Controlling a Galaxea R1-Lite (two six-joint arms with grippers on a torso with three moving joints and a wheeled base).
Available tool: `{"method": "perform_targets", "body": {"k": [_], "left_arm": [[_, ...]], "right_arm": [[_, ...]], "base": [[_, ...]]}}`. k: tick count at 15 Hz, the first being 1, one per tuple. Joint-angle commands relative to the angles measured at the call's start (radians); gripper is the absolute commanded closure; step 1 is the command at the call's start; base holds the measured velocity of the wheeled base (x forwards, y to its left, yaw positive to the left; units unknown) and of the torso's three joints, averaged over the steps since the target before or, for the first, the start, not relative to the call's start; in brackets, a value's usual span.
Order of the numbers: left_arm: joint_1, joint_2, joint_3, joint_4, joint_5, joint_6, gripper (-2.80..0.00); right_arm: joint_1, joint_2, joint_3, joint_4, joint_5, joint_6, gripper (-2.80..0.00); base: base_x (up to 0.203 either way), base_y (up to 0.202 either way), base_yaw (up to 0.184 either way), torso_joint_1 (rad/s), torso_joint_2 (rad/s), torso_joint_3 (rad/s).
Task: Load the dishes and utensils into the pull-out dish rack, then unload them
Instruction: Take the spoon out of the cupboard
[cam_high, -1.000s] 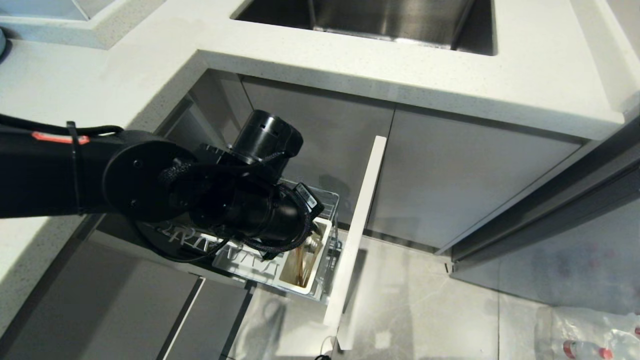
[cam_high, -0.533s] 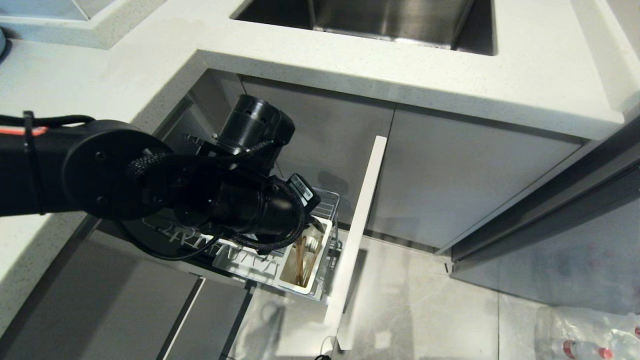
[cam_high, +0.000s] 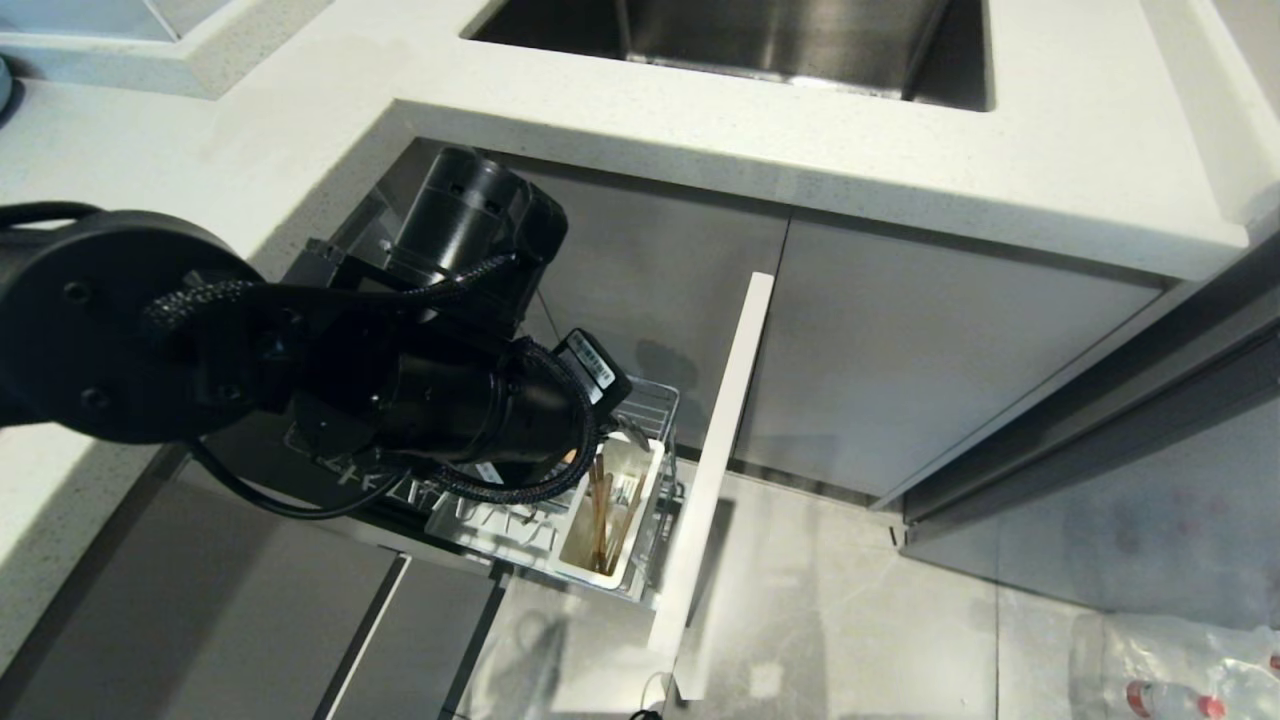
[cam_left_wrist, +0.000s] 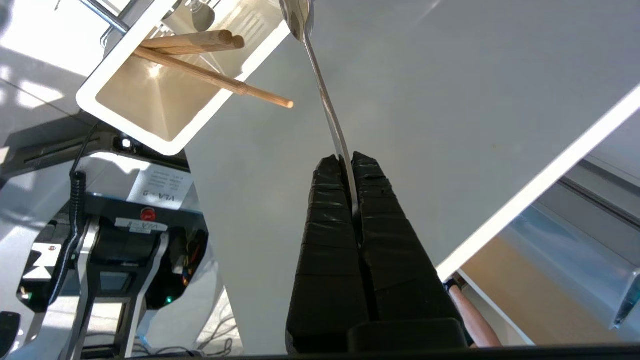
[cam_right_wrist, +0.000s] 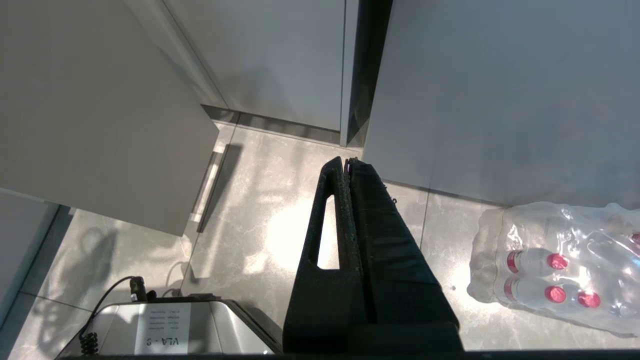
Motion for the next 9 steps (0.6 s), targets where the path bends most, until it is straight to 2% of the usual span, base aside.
{"method": "perform_targets", "body": {"k": [1,6,9], "left_arm": [[-0.012,-0.020,0.001,0.002,0.013,-0.007,0.00],[-0.049,-0.094,0.000,0.002,0.052,0.014,0.00],[-0.095,-0.161,-0.003,0.002,0.128,0.025,0.00]], "right_arm": [[0.000,0.001,0.002,0.001,0.000,0.000,0.00],[0.001,0.001,0.002,0.000,0.000,0.000,0.00],[0.001,0.001,0.002,0.000,0.000,0.000,0.00]], "base": [[0.000,0.000,0.000,0.000,0.00,0.000],[0.000,0.000,0.000,0.000,0.00,0.000],[0.000,0.000,0.000,0.000,0.00,0.000]]}}
